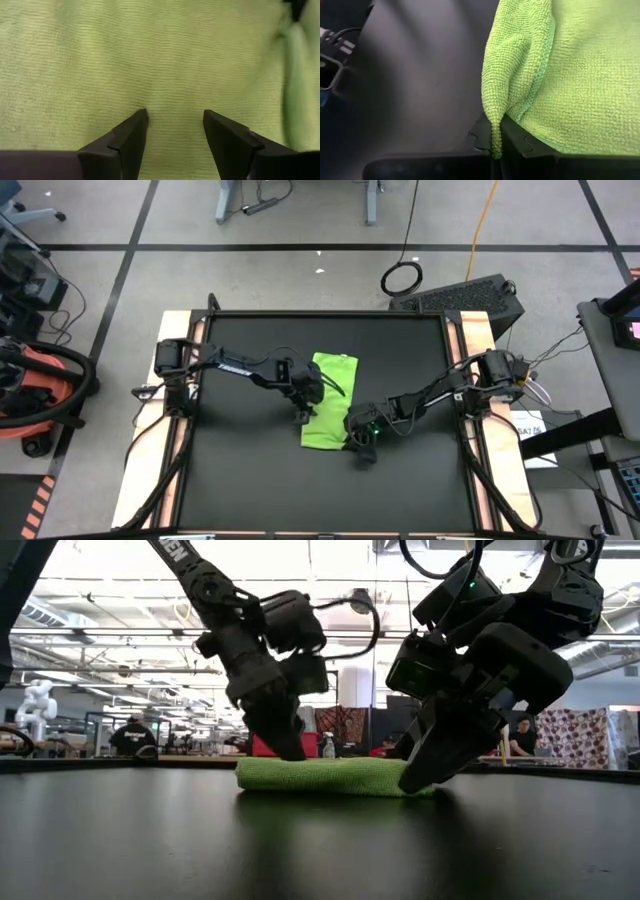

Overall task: Roll towel
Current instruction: Roll the green microfiber cloth

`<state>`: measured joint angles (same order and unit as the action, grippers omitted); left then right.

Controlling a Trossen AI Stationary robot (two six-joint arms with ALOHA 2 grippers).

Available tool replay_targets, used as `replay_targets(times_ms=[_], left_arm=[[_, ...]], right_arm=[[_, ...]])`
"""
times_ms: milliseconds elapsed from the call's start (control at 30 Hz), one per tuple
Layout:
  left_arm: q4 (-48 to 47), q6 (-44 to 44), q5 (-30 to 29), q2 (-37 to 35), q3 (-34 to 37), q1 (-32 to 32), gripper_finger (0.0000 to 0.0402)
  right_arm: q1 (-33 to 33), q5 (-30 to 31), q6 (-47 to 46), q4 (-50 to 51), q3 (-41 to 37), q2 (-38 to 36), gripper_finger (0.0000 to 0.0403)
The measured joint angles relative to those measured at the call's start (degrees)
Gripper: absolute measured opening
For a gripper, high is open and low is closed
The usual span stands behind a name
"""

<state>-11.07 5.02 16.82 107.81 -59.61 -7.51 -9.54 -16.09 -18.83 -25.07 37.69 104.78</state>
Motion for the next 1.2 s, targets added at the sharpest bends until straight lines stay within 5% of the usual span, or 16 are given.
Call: replay_targets(times_ms=[567,833,1200], left_arm=[[-1.2,-3.2,-0.4,1.6,-2.6,-1.0,0.0203],[-6.6,-0.9,-0.6,-3.4,-6.1,1.1,0.0203],[-10.1,10.0,-4.3,-6.8,-6.3,16.4,0.0188]], right_arm=[[1.0,-6.2,-1.1,0.3,0.0,-0.2,0.0000],[1.6,-7.3,-1.5,0.0,0.0,-0.3,0.0000],[2.4,-8.6,-3.0,0.0,0.1,-0.3,0.0000]])
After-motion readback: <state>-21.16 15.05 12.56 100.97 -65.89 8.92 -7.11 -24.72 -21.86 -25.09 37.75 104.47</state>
